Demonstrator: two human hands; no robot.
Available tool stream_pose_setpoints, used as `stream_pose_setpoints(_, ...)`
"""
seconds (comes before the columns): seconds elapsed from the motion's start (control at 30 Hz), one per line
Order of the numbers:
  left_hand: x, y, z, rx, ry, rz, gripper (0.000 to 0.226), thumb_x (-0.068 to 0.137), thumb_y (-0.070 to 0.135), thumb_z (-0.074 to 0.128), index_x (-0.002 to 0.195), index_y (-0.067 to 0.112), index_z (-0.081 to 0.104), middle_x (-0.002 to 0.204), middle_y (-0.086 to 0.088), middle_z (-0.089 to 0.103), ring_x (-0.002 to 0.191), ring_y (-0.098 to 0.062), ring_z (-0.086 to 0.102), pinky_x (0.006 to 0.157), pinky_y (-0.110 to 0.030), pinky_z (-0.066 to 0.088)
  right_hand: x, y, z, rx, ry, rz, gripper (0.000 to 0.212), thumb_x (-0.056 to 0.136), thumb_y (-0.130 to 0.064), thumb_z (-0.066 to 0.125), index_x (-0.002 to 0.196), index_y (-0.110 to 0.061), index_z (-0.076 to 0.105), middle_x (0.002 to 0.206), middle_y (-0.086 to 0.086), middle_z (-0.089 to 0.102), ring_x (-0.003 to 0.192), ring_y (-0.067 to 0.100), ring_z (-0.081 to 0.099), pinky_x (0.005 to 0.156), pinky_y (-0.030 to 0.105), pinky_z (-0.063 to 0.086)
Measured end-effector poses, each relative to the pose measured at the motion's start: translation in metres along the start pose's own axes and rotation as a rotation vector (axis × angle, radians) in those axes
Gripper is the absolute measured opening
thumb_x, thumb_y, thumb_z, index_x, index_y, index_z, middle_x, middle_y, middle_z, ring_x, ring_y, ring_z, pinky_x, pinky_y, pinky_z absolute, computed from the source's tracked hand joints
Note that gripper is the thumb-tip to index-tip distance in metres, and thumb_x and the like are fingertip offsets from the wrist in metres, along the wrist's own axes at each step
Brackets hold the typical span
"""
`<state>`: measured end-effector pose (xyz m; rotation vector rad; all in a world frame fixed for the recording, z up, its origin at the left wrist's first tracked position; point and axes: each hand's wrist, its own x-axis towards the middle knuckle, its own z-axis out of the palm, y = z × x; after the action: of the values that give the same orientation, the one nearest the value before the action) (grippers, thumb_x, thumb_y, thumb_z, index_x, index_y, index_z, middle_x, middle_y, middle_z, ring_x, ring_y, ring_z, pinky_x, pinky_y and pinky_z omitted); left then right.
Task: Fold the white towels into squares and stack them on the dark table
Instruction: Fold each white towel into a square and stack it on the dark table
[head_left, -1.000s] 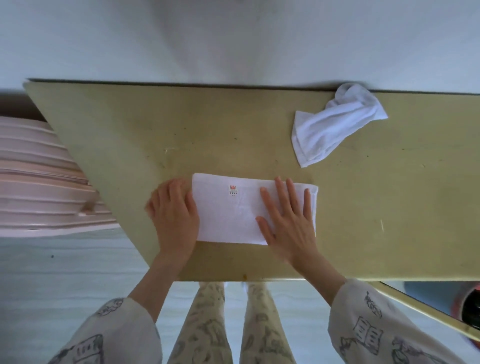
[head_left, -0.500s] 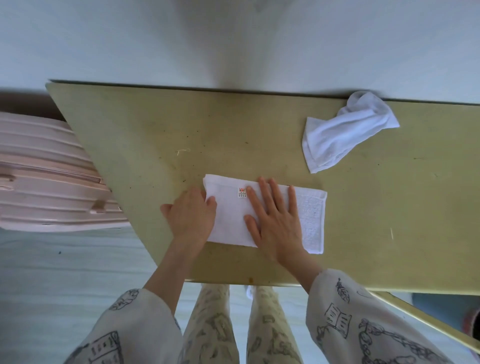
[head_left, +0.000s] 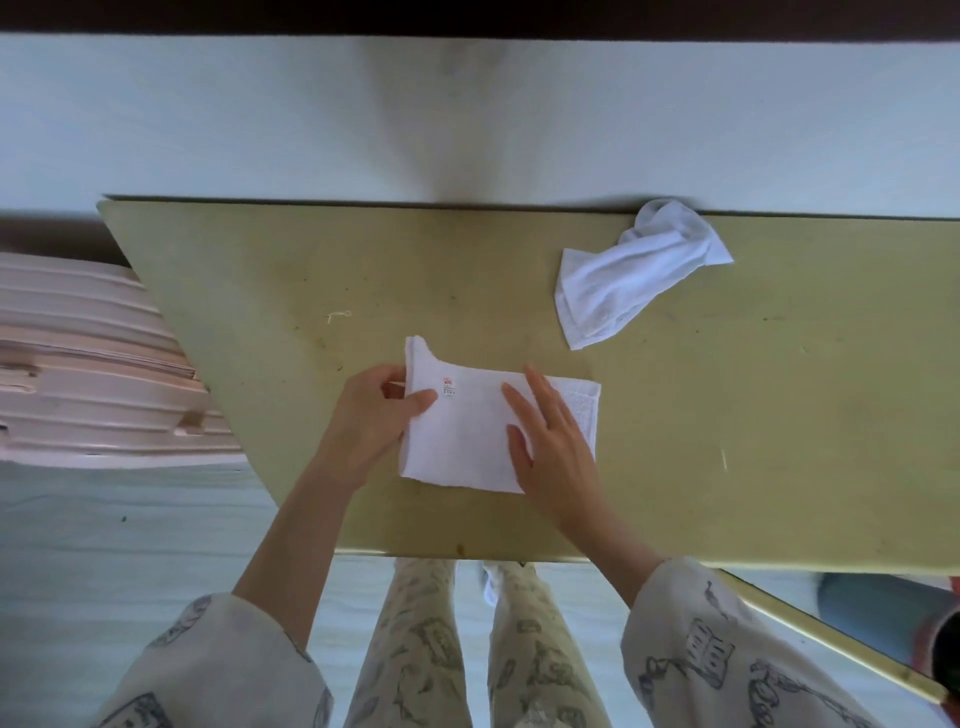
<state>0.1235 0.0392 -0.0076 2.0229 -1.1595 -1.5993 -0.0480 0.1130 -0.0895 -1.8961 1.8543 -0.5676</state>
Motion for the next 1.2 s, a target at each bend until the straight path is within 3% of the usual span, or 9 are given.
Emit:
stream_pose_setpoints(0.1,-0.014,0.013,0.039,0.125,-0.001,0.109,0.025,0.084,0.012,0.065,0.108,0.012,0.057,0.085,-0.001,0.059,0.075,-0.02,0.061,0.066,-0.035,0.055,-0.017,0.014,-0.033,0.222,0.118,0.181,0.028,0.091,-0.01,0.043,0.109,-0.007,0.065,0.113,0.01,0.063,0.094,0.022,0.065,0.079,0.02,0.051)
stream_pose_setpoints(0.17,-0.019,0.014,0.068,0.206,-0.019,0.151,0.027,0.085,0.013,0.064,0.111,0.012,0.057,0.085,0.001,0.057,0.075,-0.018,0.059,0.069,-0.036,0.056,-0.023,0.023,-0.049,0.502,0.126,0.491,0.025,0.091,0.001,0.046,0.104,-0.007,0.066,0.094,0.006,0.067,0.074,0.015,0.064,0.068,0.015,0.05)
stream_pose_setpoints(0.23,-0.018,0.01,0.094,0.319,-0.015,0.177,0.028,0.086,0.014,0.062,0.113,0.013,0.057,0.092,0.0,0.06,0.08,-0.018,0.058,0.077,-0.033,0.053,-0.028,0.032,-0.058,0.747,0.091,0.746,0.024,0.091,0.002,0.045,0.103,-0.006,0.065,0.082,0.004,0.067,0.066,0.015,0.063,0.067,0.021,0.054)
stream_pose_setpoints(0.3,-0.016,0.005,0.115,0.417,-0.015,0.189,0.029,0.087,0.015,0.059,0.116,0.013,0.056,0.104,-0.002,0.064,0.089,-0.018,0.058,0.078,-0.025,0.045,-0.031,0.04,-0.06,0.816,0.029,0.833,0.023,0.093,0.001,0.043,0.102,-0.005,0.063,0.08,0.005,0.066,0.07,0.02,0.064,0.07,0.03,0.056)
stream_pose_setpoints(0.5,-0.011,-0.003,0.15,0.531,0.03,0.269,0.03,0.088,0.014,0.057,0.117,0.011,0.056,0.107,-0.005,0.063,0.094,-0.018,0.057,0.076,-0.019,0.036,-0.034,0.05,-0.063,0.879,-0.158,0.855,0.028,0.094,-0.002,0.039,0.101,-0.006,0.066,0.092,0.008,0.07,0.085,0.021,0.069,0.079,0.03,0.056)
stream_pose_setpoints(0.77,-0.014,-0.008,0.165,0.586,0.018,0.298,0.034,0.091,0.015,0.053,0.124,0.013,0.053,0.11,-0.007,0.058,0.1,-0.021,0.055,0.083,-0.025,0.039,-0.034,0.055,-0.063,0.955,-0.164,0.864,0.026,0.095,-0.005,0.042,0.096,-0.01,0.067,0.087,0.006,0.07,0.085,0.021,0.069,0.08,0.032,0.057)
stream_pose_setpoints(1.0,-0.022,-0.011,0.156,0.41,-0.131,0.299,0.028,0.095,0.015,0.048,0.122,0.014,0.057,0.112,-0.002,0.059,0.094,-0.013,0.057,0.084,-0.016,0.04,-0.034,0.053,-0.065,0.885,-0.178,0.849,0.023,0.094,-0.007,0.045,0.098,-0.01,0.068,0.089,0.007,0.071,0.085,0.021,0.069,0.078,0.03,0.057)
stream_pose_setpoints(1.13,-0.02,-0.02,0.125,0.369,0.012,0.428,0.027,0.093,0.003,0.046,0.114,0.009,0.061,0.109,-0.004,0.062,0.091,-0.015,0.057,0.083,-0.015,0.043,-0.029,0.051,-0.06,0.757,-0.148,0.872,0.018,0.09,-0.013,0.05,0.096,-0.011,0.067,0.085,0.002,0.069,0.08,0.021,0.066,0.081,0.04,0.056)
stream_pose_setpoints(1.2,-0.016,-0.029,0.109,0.438,0.07,0.486,0.03,0.092,-0.001,0.044,0.114,0.008,0.062,0.11,-0.003,0.06,0.098,-0.013,0.053,0.085,-0.014,0.04,-0.024,0.047,-0.058,0.711,-0.132,0.877,0.016,0.088,-0.018,0.053,0.096,-0.014,0.066,0.088,0.003,0.069,0.083,0.022,0.066,0.082,0.043,0.055)
